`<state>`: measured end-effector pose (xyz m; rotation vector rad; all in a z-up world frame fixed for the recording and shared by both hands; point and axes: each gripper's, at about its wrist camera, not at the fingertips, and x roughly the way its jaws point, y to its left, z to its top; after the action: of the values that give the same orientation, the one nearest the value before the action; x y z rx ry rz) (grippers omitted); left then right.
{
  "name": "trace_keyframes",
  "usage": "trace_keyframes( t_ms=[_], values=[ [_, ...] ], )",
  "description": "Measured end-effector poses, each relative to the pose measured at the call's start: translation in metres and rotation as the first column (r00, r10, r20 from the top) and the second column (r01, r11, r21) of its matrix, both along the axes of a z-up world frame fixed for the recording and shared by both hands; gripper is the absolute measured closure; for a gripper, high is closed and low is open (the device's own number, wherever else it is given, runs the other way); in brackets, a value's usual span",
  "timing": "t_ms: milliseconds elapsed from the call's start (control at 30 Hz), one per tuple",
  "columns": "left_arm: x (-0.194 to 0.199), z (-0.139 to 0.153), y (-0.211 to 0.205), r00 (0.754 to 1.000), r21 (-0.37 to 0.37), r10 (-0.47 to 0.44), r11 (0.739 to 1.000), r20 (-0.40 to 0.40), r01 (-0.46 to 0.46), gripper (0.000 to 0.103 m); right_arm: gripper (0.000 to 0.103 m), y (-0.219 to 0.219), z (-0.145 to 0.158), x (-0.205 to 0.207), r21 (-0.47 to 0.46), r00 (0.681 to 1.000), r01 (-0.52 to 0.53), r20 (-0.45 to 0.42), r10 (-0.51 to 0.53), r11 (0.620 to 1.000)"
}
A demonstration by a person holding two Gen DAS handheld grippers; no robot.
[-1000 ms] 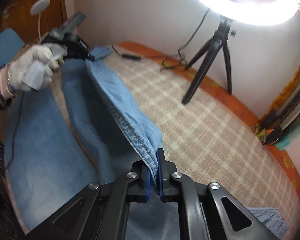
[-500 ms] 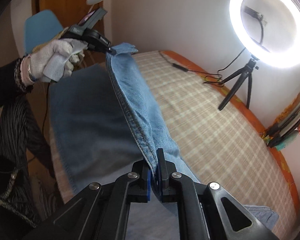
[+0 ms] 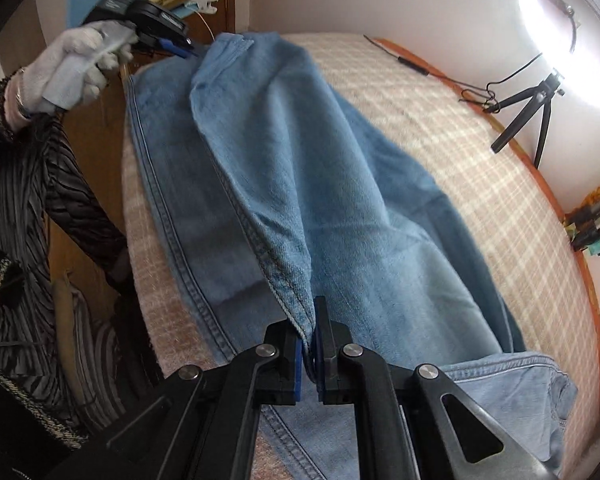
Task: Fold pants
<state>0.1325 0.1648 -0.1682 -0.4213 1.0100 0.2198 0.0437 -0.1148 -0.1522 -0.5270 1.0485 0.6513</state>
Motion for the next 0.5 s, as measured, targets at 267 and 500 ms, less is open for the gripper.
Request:
trace_keyframes(
  t_ms=[267, 500],
  values=[
    [0.047, 0.0, -0.019, 0.997, 0.146, -0.061, 0.987, -0.038, 0.066, 0.036, 0.1, 0.001, -0.005, 0.002, -0.006, 1.0, 0.014, -0.009, -0.014, 1.0],
    [0.069, -0.037, -0.021, 0.987, 0.249, -0.004, 0.967, -0.158, 0.043, 0.037, 0.1, 0.001, -0.002, 0.001, -0.003, 1.0, 0.023, 0.002, -0.023, 1.0]
  ],
)
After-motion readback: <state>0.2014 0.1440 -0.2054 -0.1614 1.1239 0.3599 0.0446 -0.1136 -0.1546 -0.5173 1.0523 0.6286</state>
